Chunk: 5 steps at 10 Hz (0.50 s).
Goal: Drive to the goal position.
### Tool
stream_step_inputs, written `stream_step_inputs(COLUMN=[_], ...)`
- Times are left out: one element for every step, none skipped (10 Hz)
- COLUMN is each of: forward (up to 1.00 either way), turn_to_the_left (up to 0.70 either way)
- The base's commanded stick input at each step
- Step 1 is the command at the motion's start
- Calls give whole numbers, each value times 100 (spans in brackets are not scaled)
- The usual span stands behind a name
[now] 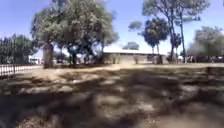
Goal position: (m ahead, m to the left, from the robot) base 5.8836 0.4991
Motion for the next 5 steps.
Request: stream_step_inputs(forward=[70, 70, 70, 70, 70], turn_to_the_left=[0, 0, -2, -7, -35])
